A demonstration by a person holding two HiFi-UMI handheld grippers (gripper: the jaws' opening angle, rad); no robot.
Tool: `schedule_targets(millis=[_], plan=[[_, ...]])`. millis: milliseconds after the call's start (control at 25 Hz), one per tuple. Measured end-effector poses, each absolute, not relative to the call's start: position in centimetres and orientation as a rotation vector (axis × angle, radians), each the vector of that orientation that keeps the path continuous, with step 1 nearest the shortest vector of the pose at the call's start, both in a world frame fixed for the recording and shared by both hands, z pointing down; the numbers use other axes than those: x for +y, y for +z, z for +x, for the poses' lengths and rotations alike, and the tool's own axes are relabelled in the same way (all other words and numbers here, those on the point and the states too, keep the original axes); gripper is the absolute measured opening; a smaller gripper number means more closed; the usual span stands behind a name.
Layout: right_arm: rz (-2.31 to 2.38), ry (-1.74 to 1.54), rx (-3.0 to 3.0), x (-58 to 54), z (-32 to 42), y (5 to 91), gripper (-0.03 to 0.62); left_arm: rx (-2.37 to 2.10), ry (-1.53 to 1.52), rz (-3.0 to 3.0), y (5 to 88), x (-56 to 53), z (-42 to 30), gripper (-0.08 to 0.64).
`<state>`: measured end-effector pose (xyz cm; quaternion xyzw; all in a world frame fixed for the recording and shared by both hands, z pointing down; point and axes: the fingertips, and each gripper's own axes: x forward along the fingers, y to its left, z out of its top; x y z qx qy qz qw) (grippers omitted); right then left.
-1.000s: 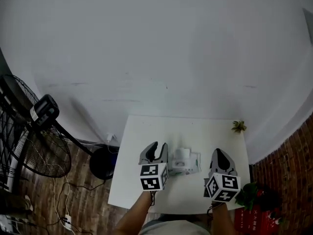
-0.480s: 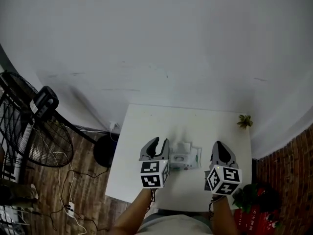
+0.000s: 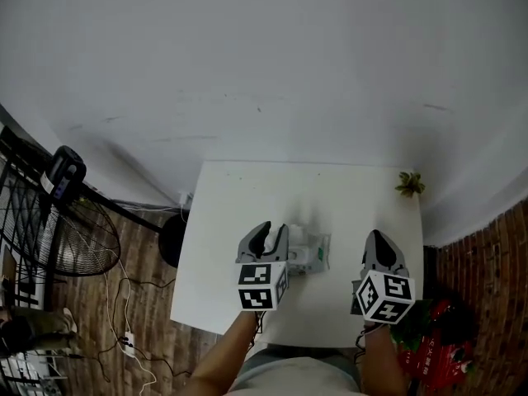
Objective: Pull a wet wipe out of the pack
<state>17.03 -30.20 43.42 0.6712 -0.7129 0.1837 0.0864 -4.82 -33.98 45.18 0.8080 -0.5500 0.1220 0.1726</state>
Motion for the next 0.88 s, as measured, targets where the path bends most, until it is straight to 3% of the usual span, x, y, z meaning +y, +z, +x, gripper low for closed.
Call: schedule_targets(millis=[480,880], plan=[[2.000,0.638,-2.027,-29.0,23.2,47.5,0.002,-1.494,0.510,2.250,49.6,-32.8,-1.2,0.130],[1.936,0.761,-2.023,-28.2,23.3,51.5,0.002,-1.413,0.701,2.179,54.3,-30.7,-0.8,0.130]])
